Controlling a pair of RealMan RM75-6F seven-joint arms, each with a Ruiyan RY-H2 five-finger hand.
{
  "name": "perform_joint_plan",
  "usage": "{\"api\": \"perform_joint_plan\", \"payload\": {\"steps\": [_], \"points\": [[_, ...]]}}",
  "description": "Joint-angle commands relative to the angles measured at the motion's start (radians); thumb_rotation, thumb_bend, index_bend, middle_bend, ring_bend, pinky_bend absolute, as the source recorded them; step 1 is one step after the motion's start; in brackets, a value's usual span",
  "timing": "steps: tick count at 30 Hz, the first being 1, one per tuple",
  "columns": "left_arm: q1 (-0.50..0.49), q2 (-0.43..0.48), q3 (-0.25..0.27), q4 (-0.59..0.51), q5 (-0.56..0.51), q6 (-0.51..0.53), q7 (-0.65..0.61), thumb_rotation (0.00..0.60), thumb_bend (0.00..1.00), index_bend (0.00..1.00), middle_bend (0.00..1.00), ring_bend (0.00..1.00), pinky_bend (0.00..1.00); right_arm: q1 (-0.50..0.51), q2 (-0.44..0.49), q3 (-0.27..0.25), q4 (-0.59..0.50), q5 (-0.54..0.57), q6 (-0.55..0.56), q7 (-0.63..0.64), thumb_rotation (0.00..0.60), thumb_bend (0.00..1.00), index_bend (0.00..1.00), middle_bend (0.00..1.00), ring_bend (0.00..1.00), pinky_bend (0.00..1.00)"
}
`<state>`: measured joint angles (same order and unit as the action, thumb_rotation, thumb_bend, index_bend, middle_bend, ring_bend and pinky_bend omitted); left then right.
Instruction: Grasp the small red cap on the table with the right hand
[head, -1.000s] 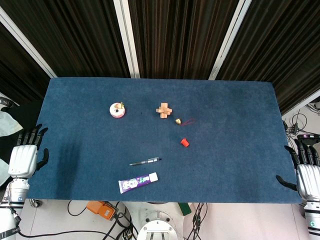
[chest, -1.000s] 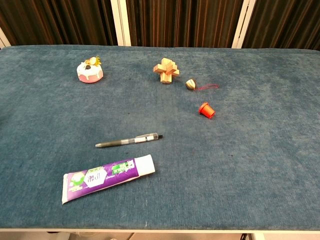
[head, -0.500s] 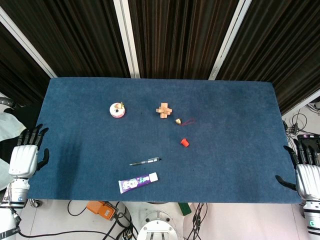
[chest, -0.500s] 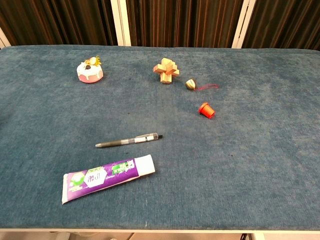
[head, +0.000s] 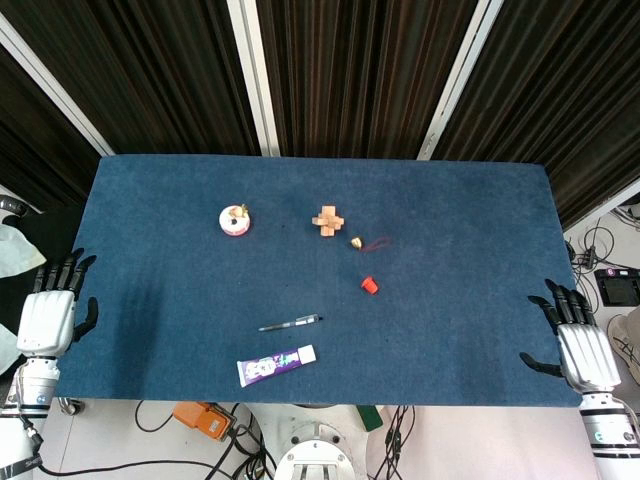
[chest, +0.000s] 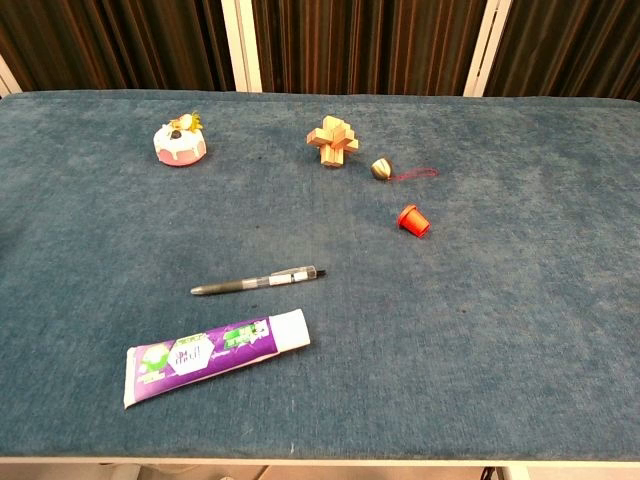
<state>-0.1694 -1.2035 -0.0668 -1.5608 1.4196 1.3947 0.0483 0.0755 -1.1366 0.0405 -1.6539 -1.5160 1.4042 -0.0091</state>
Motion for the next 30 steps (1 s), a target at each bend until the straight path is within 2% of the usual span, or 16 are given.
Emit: {"api": "perform_joint_plan", "payload": {"steps": [1, 8, 15, 30], "points": [[0.001, 0.001, 0.003, -0.003, 0.006, 0.003, 0.001, 0.6, 0.53, 0.11, 0.02, 0.06, 0.04, 0.04, -0.043, 0.011, -0.026, 0.001, -0.039, -0.077, 0.6, 0.27, 0.29, 0.05, 0.04, 0.0], [0.006, 0.006, 0.006, -0.01, 0.012, 0.012, 0.003, 0.6, 0.53, 0.11, 0.02, 0.06, 0.04, 0.155, -0.13, 0.047, -0.038, 0.057, -0.2, -0.15, 0.6, 0.27, 0.34, 0.06, 0.04, 0.0], [0.007, 0.008, 0.006, -0.012, 0.011, 0.011, 0.003, 0.6, 0.53, 0.11, 0.02, 0.06, 0.04, 0.286, -0.232, 0.095, 0.024, 0.106, -0.341, -0.178, 0.6, 0.27, 0.34, 0.06, 0.04, 0.0], [0.006, 0.01, 0.0, -0.007, 0.001, 0.004, -0.004, 0.6, 0.53, 0.11, 0.02, 0.06, 0.04, 0.498, -0.397, 0.179, 0.178, 0.245, -0.515, -0.262, 0.6, 0.27, 0.34, 0.06, 0.04, 0.0]]}}
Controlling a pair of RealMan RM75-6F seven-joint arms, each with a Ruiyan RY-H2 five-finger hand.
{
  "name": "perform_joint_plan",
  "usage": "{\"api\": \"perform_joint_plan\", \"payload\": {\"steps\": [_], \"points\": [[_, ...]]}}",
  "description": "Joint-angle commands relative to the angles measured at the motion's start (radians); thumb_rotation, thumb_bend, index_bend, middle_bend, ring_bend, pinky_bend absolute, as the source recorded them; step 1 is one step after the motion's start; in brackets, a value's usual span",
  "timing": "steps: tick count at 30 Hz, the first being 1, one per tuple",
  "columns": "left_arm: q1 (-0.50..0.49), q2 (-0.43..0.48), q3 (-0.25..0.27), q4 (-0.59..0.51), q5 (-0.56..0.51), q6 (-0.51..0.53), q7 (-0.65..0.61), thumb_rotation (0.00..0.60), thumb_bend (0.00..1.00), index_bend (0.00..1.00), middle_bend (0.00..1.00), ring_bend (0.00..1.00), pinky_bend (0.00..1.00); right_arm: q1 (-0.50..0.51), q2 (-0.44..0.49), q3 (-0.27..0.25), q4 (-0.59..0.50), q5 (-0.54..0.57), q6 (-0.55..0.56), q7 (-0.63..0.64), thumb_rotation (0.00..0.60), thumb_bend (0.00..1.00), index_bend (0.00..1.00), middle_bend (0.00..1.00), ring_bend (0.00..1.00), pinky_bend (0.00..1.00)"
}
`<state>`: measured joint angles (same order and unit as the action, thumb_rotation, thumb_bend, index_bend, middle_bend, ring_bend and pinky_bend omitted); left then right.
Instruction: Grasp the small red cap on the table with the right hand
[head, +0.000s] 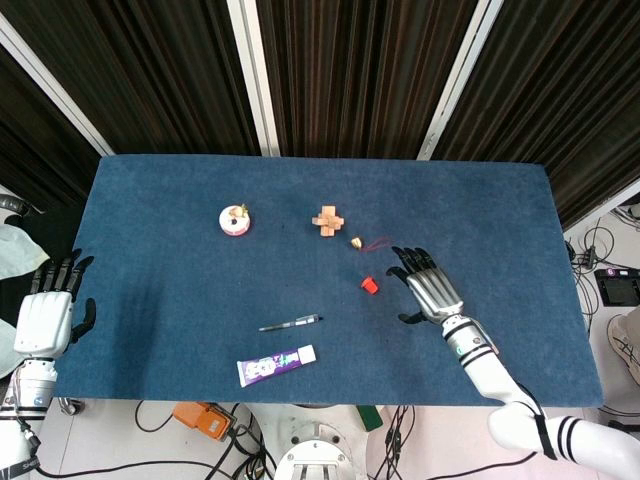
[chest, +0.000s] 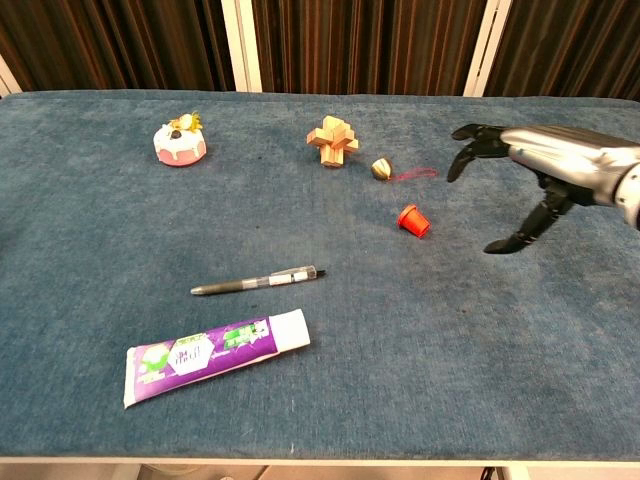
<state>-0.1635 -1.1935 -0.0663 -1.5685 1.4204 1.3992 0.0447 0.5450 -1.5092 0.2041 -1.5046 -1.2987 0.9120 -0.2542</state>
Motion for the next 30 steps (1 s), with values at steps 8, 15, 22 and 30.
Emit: {"api": "perform_joint_plan", "payload": {"steps": [8, 15, 22, 30], "points": [[-0.001, 0.001, -0.005, 0.005, -0.009, -0.005, -0.002, 0.6, 0.53, 0.11, 0.02, 0.06, 0.04, 0.103, -0.08, 0.037, 0.118, 0.107, -0.081, -0.02, 0.6, 0.27, 0.34, 0.06, 0.04, 0.0], [-0.004, 0.0, -0.005, 0.006, -0.013, -0.012, 0.001, 0.6, 0.53, 0.11, 0.02, 0.06, 0.04, 0.139, -0.107, 0.025, 0.187, 0.126, -0.115, 0.01, 0.6, 0.27, 0.36, 0.06, 0.04, 0.0], [-0.006, -0.001, -0.007, 0.005, -0.023, -0.018, 0.009, 0.6, 0.53, 0.11, 0.02, 0.06, 0.04, 0.163, -0.131, 0.014, 0.237, 0.117, -0.134, 0.064, 0.6, 0.27, 0.39, 0.06, 0.05, 0.0], [-0.006, -0.001, -0.008, 0.007, -0.026, -0.02, 0.009, 0.6, 0.53, 0.11, 0.02, 0.06, 0.04, 0.189, -0.151, 0.003, 0.279, 0.097, -0.145, 0.109, 0.6, 0.32, 0.42, 0.06, 0.05, 0.0]]}}
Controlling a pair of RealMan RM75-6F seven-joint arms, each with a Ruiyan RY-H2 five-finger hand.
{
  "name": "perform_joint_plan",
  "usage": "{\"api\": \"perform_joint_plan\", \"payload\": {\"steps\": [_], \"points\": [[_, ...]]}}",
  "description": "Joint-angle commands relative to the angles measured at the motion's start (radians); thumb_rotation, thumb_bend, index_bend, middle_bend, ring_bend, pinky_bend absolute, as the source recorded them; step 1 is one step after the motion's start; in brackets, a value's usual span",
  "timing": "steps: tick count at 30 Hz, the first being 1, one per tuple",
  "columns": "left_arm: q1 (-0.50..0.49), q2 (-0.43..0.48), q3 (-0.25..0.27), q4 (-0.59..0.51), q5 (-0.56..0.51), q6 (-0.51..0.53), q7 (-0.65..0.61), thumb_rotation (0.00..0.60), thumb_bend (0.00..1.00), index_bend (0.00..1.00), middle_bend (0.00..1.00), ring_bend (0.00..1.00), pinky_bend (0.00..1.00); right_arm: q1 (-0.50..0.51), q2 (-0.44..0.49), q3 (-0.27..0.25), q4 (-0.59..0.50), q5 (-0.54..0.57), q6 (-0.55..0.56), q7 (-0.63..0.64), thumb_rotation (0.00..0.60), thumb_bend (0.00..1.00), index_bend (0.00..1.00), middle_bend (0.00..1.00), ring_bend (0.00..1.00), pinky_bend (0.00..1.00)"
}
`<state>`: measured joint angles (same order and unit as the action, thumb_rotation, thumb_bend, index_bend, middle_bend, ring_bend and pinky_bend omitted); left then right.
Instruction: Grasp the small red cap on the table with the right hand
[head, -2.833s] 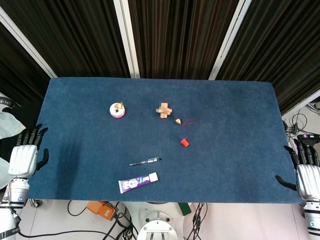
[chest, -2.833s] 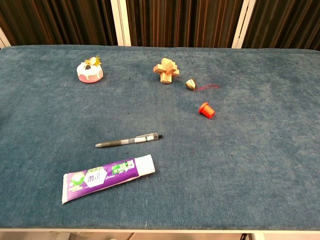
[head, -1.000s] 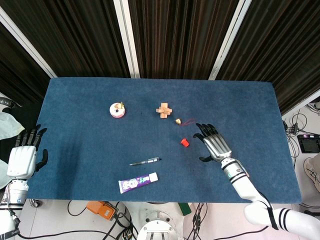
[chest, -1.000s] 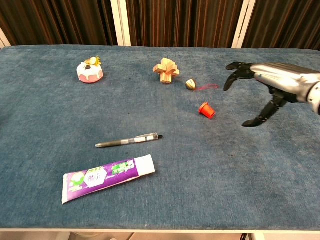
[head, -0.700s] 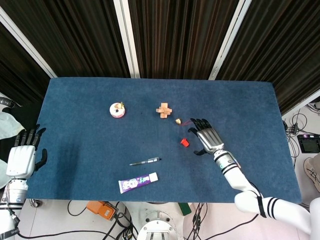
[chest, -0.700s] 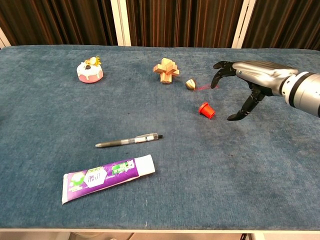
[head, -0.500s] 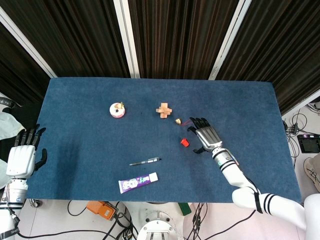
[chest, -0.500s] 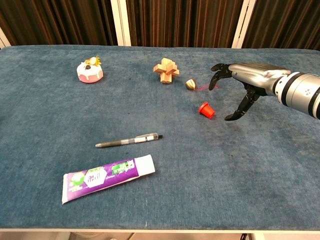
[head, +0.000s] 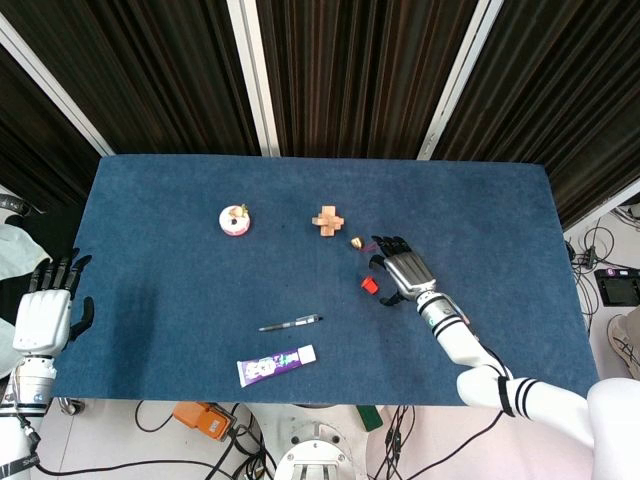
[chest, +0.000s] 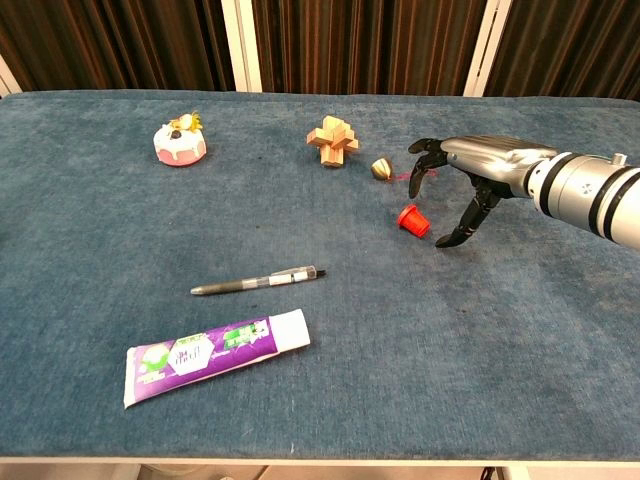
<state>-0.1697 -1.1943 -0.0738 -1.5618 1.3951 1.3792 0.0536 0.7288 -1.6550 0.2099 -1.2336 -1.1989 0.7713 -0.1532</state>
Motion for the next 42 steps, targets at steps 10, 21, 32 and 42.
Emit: {"api": "perform_joint_plan", "payload": {"steps": [10, 21, 32, 42], "points": [[-0.001, 0.001, -0.003, 0.003, -0.005, -0.003, -0.005, 0.6, 0.53, 0.11, 0.02, 0.06, 0.04, 0.035, -0.031, -0.012, 0.058, -0.004, -0.025, 0.033, 0.6, 0.43, 0.45, 0.06, 0.05, 0.0], [0.001, 0.0, 0.0, 0.005, -0.005, -0.002, -0.006, 0.6, 0.53, 0.11, 0.02, 0.06, 0.04, 0.06, -0.048, -0.024, 0.084, -0.038, -0.026, 0.069, 0.6, 0.45, 0.46, 0.06, 0.05, 0.0], [0.001, 0.0, 0.002, 0.007, -0.004, -0.004, -0.006, 0.6, 0.53, 0.11, 0.02, 0.06, 0.04, 0.062, -0.042, -0.037, 0.077, -0.054, -0.014, 0.083, 0.6, 0.5, 0.56, 0.06, 0.05, 0.0], [-0.003, 0.002, -0.001, 0.004, -0.007, -0.009, -0.001, 0.6, 0.53, 0.11, 0.02, 0.06, 0.04, 0.058, -0.02, -0.034, 0.037, -0.058, 0.015, 0.087, 0.6, 0.54, 0.58, 0.06, 0.05, 0.0]]}}
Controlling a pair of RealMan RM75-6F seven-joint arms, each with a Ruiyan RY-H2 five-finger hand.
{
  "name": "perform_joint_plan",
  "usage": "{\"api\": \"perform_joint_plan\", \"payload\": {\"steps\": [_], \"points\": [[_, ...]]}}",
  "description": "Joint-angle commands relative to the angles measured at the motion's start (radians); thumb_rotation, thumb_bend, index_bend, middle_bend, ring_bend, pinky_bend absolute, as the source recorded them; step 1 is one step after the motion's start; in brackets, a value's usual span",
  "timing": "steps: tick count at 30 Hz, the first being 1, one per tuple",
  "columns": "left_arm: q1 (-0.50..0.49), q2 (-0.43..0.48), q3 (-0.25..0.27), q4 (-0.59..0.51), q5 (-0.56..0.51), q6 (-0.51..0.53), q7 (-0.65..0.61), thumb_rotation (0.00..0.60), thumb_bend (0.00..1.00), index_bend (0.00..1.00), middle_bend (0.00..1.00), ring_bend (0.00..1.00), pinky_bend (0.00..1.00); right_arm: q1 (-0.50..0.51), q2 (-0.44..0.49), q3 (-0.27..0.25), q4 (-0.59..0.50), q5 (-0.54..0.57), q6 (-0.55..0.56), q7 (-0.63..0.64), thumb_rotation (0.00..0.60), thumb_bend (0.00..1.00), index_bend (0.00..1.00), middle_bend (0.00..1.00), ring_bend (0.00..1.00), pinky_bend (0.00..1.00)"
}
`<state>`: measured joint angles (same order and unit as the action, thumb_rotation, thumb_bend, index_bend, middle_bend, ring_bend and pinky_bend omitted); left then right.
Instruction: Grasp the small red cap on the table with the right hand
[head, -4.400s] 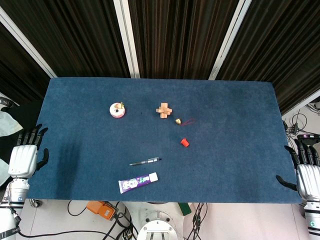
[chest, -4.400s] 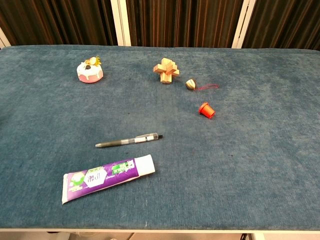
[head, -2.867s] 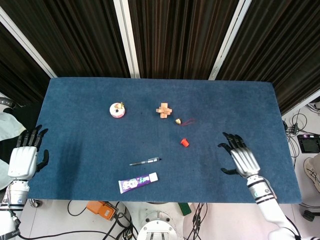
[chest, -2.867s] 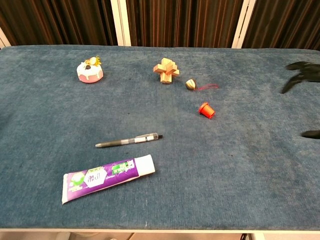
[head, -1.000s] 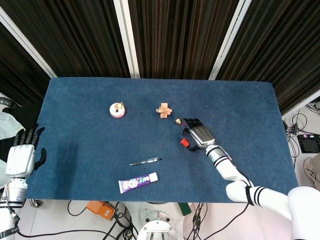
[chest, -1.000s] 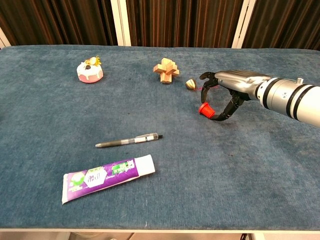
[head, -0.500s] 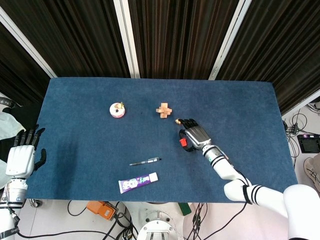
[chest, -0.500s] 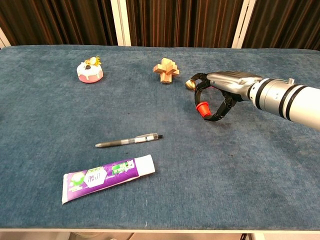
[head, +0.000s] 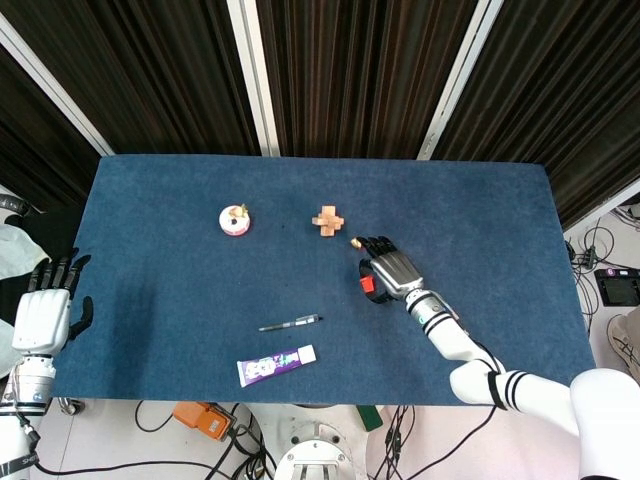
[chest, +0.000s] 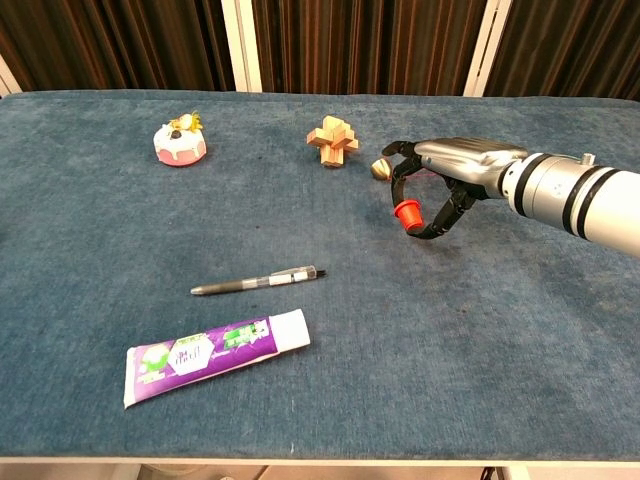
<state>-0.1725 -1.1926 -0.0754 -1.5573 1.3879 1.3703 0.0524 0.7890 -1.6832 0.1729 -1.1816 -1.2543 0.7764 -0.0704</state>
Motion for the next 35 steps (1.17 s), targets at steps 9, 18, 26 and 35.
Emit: {"api": "perform_joint_plan", "payload": {"steps": [9, 18, 26, 35], "points": [[0.0, 0.0, 0.001, 0.001, 0.0, -0.001, 0.0, 0.6, 0.53, 0.11, 0.02, 0.06, 0.04, -0.005, 0.083, 0.02, -0.169, -0.052, 0.075, 0.015, 0.6, 0.54, 0.58, 0.06, 0.05, 0.0], [-0.001, -0.001, 0.0, 0.009, 0.003, 0.001, -0.006, 0.6, 0.53, 0.11, 0.02, 0.06, 0.04, -0.011, 0.197, 0.047, -0.38, -0.08, 0.134, -0.014, 0.6, 0.54, 0.58, 0.06, 0.05, 0.0], [-0.005, -0.003, -0.004, 0.02, -0.004, -0.008, -0.015, 0.6, 0.53, 0.11, 0.02, 0.06, 0.04, -0.006, 0.278, 0.087, -0.468, -0.092, 0.164, 0.024, 0.6, 0.54, 0.58, 0.06, 0.05, 0.0], [-0.007, -0.003, -0.007, 0.026, -0.011, -0.013, -0.02, 0.6, 0.53, 0.11, 0.02, 0.06, 0.04, 0.006, 0.337, 0.113, -0.498, -0.081, 0.167, 0.049, 0.6, 0.54, 0.58, 0.06, 0.05, 0.0]]}}
